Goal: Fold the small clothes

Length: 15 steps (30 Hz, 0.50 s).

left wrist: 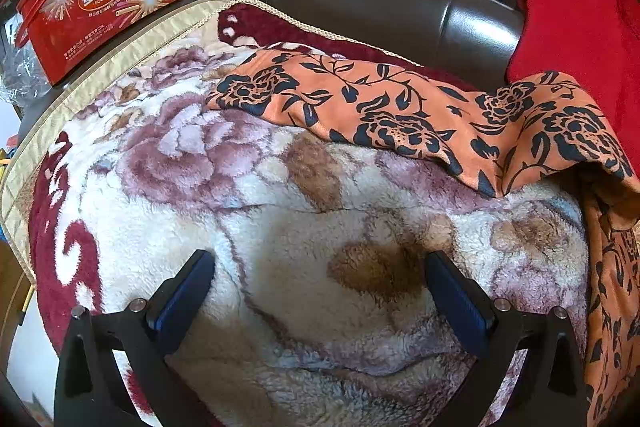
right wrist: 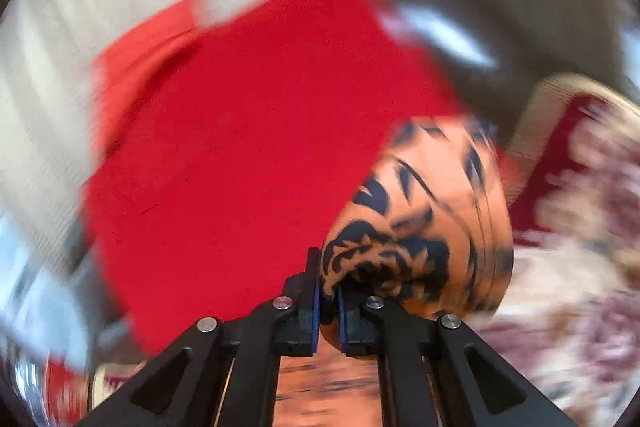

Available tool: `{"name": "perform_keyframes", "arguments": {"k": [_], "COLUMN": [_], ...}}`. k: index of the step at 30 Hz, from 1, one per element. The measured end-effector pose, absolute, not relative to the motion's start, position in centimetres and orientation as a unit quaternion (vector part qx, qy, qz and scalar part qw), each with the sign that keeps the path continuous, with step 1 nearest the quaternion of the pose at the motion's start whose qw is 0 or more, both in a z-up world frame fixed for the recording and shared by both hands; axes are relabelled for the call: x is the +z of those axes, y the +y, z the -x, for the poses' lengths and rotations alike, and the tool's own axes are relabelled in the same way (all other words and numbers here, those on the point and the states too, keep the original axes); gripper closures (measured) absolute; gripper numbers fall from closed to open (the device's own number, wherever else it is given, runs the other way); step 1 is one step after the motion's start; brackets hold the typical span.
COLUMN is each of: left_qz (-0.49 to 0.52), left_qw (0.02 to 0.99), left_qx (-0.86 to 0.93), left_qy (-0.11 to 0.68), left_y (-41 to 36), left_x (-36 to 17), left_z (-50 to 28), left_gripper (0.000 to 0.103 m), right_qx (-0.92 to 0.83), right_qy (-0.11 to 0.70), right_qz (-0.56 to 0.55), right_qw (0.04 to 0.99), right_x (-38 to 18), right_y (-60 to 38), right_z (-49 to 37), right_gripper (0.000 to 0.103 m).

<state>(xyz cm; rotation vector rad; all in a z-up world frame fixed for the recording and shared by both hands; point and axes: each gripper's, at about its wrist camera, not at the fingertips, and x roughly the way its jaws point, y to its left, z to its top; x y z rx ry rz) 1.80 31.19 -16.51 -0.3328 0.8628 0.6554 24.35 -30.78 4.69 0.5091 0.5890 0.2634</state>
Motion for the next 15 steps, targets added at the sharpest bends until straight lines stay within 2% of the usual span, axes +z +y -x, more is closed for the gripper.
{"name": "perform_keyframes", "arguments": {"k": [2, 3, 4, 5, 7, 9, 11, 15], "left_qz": [0.158, 0.159, 0.160, 0.160, 0.157, 0.155, 0.162, 0.192], "left_qw": [0.845, 0.845, 0.845, 0.845, 0.843, 0.843, 0.847, 0.884], "left_qx": [0.309, 0.308, 0.307, 0.307, 0.304, 0.286, 0.267, 0.228], "left_qy": [0.407, 0.407, 0.406, 0.407, 0.416, 0.429, 0.430, 0.360], "left_y": [31.2, 31.3, 31.3, 31.3, 31.4, 31.6, 31.7, 29.1], "left_x": [-16.5, -16.5, -16.5, -16.5, -16.4, -16.0, -14.6, -9.2], "left_z": [-1.8, -1.8, -1.7, -1.7, -2.0, -2.0, -1.3, 0.4], "left_gripper": [0.000, 0.000, 0.000, 0.000, 0.000, 0.000, 0.000, 0.000], "right_qx": [0.196, 0.219, 0.238, 0.250, 0.252, 0.232, 0.227, 0.226], "right_qy": [0.293, 0.311, 0.340, 0.382, 0.425, 0.462, 0.457, 0.427], "right_qz": [-0.227, -0.216, -0.196, -0.166, -0.127, -0.136, -0.168, -0.166], "right_qw": [0.908, 0.899, 0.888, 0.874, 0.860, 0.845, 0.843, 0.860], "right_x": [4.5, 3.5, 2.0, -0.6, -4.6, -8.0, -8.9, -9.2], "right_y": [-22.5, -19.3, -16.2, -12.5, -9.4, -9.6, -11.5, -15.4], "right_z": [-23.3, -23.1, -22.9, -22.7, -21.9, -20.8, -19.1, -16.5], "right_gripper": [0.091, 0.085, 0.050, 0.000, 0.001, 0.001, 0.001, 0.000]}}
